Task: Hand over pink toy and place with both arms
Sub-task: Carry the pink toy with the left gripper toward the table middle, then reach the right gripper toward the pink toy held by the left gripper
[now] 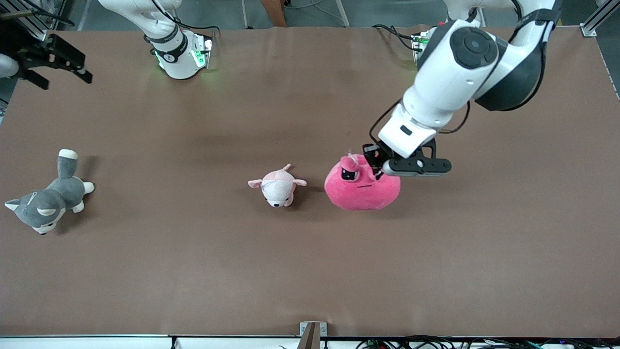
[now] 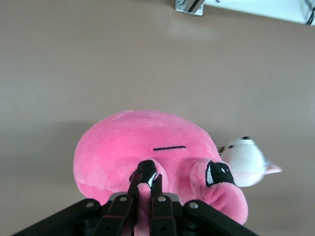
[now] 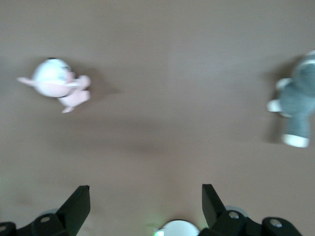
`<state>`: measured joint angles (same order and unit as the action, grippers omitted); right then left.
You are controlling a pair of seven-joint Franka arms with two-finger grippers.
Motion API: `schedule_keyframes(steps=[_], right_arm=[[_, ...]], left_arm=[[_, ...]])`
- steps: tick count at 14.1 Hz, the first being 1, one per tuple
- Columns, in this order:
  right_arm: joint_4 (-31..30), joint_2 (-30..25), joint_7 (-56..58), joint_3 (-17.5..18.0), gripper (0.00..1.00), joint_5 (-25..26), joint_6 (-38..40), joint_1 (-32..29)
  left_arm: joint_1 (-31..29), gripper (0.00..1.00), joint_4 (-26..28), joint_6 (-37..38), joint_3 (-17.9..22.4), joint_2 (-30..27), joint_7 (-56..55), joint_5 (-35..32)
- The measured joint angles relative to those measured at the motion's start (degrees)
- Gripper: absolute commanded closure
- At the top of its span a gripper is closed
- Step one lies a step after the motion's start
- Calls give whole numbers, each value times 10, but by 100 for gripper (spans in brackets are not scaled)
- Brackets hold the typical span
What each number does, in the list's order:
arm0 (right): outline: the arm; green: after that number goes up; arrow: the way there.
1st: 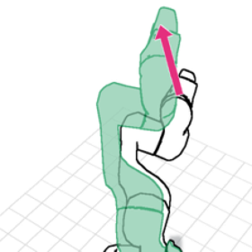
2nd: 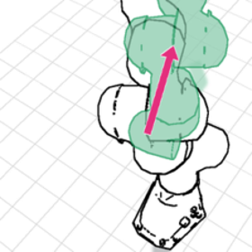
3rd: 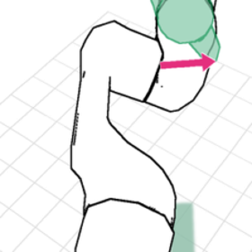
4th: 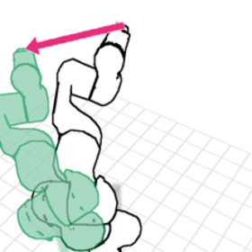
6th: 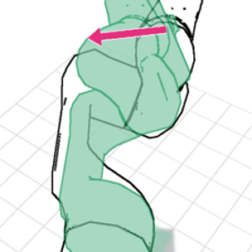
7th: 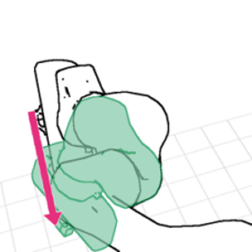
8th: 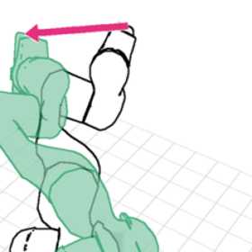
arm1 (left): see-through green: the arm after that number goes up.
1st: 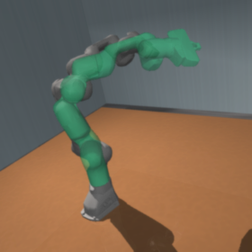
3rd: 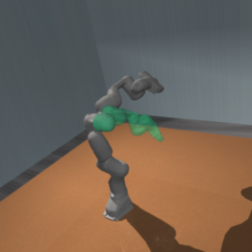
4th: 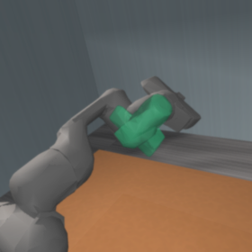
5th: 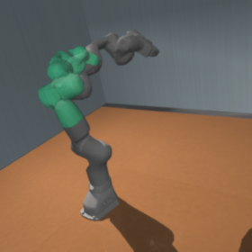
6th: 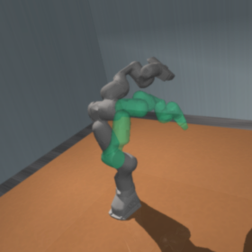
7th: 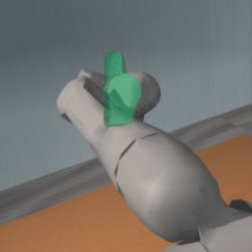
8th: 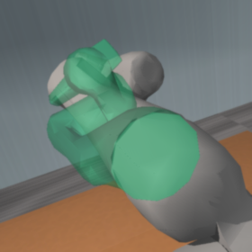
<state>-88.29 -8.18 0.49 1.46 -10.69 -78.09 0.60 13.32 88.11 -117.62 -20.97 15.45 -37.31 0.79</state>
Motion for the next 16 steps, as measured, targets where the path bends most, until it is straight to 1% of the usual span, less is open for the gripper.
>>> schedule_keyframes(steps=[1, 2, 3, 4, 5, 6, 7, 11, 16], right_arm=[[-2, 4, 0, -3, 8, -24, 1, -3], [-3, 10, 0, -5, 10, -41, 1, -4], [-5, 19, 1, -6, 17, -54, -1, -5], [-7, 28, 1, -6, 20, -69, -3, -5], [-9, 40, 1, -5, 25, -92, -5, -5], [-10, 53, 1, -5, 27, -118, -10, -5], [-10, 66, 1, -5, 29, -141, -18, -5], [-10, 104, 2, -1, 29, -201, -41, 4], [-10, 126, 2, 3, 28, -276, -48, 28]], left_arm=[[9, 97, -7, 0, -1, 0, -29, 0], [21, 98, -13, 0, -1, 0, -60, 0], [35, 98, -17, 0, -2, 2, -92, 0], [51, 98, -23, 0, -2, 5, -121, 0], [68, 98, -30, 0, -3, 11, -149, 0], [84, 98, -38, 0, -3, 18, -172, 0], [99, 98, -47, 0, -3, 25, -190, 0], [146, 98, -72, -2, -3, 45, -259, 0], [175, 98, -98, -18, -3, 68, -334, 0]])
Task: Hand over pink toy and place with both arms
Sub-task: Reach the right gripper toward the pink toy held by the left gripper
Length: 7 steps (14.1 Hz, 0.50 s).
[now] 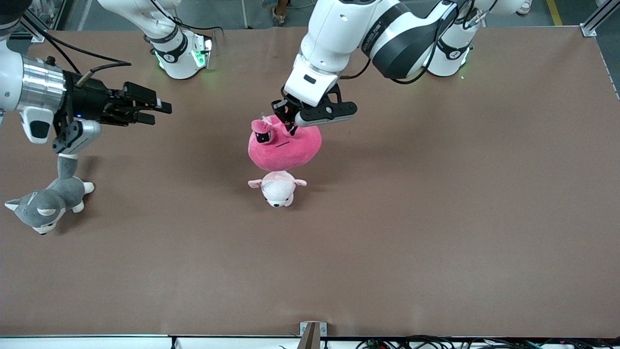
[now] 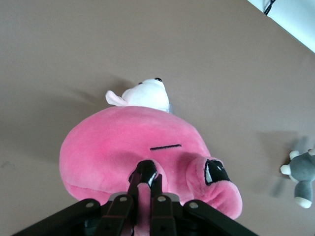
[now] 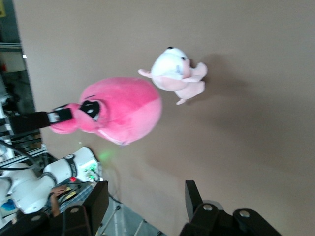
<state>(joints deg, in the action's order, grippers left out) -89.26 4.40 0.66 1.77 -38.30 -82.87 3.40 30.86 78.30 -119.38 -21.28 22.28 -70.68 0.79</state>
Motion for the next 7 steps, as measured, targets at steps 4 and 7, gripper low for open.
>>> schedule_keyframes(steps=[4, 7], right_arm=[[0, 25, 0, 0, 28, -32, -26, 23], [0, 36, -1, 1, 28, -32, -57, 60]], left_arm=[[7, 98, -13, -4, 0, 11, -18, 0], [16, 98, -14, -18, 0, 12, -50, 0]])
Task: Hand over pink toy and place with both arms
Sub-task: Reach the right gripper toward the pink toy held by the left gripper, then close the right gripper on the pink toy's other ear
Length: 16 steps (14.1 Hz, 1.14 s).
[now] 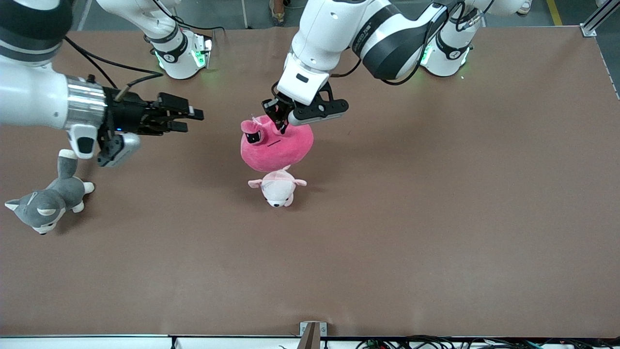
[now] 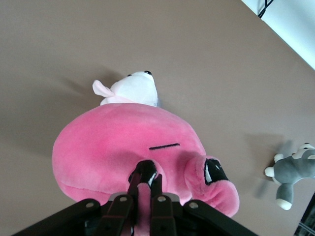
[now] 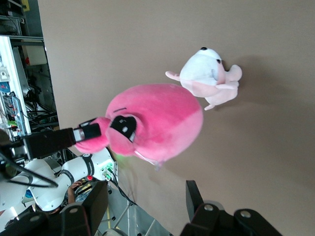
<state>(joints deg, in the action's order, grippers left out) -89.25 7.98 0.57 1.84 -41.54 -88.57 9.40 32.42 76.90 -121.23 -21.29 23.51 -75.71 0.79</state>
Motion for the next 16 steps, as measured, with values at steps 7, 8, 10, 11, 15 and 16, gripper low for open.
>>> schedule_keyframes(steps=[7, 8, 10, 11, 15, 16], right_arm=[[0, 24, -2, 0, 27, 0, -28, 35], [0, 27, -2, 0, 27, 0, -28, 37], [0, 34, -2, 0, 27, 0, -28, 42], [0, 37, -2, 0, 27, 0, -28, 45], [-1, 41, -2, 0, 27, 0, -28, 63], [-2, 42, -2, 0, 27, 0, -28, 65]], left_arm=[[15, 98, 0, -10, 0, 7, -34, 0], [15, 98, 0, -10, 1, 7, -34, 0], [15, 98, 0, -10, 1, 8, -34, 0], [15, 98, 0, -10, 1, 9, -34, 0], [15, 98, 0, -10, 1, 9, -34, 0], [15, 98, 0, -11, 1, 9, -34, 0]])
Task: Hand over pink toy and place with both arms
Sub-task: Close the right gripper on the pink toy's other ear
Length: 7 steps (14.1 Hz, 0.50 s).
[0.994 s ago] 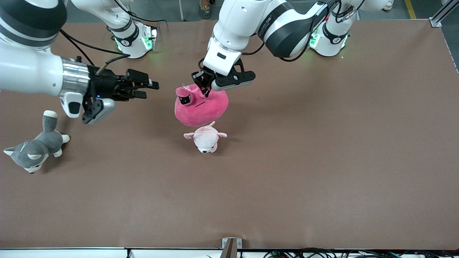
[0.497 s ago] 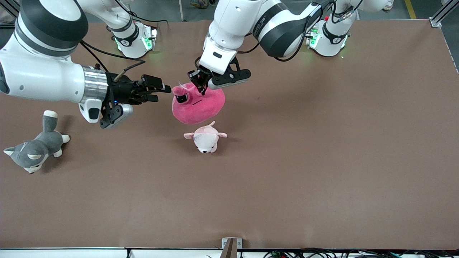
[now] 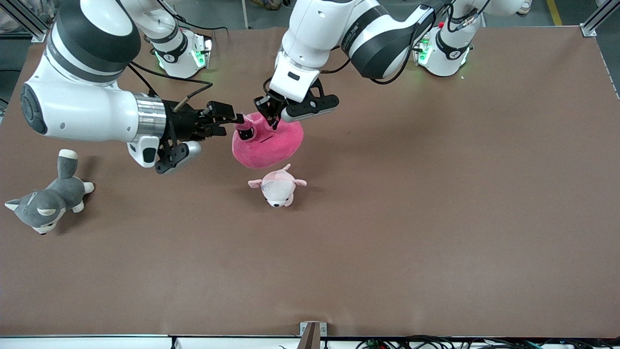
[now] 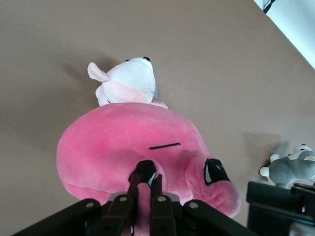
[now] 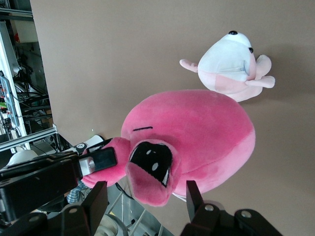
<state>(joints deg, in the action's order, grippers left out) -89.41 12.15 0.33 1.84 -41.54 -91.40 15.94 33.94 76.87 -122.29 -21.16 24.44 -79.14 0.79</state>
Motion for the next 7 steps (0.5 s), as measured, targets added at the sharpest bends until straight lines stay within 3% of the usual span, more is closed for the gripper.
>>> schedule_keyframes(steps=[7], right_arm=[[-4, 10, 0, 0, 27, 0, -7, 11]], left_arm=[[0, 98, -2, -1, 0, 0, 0, 0]])
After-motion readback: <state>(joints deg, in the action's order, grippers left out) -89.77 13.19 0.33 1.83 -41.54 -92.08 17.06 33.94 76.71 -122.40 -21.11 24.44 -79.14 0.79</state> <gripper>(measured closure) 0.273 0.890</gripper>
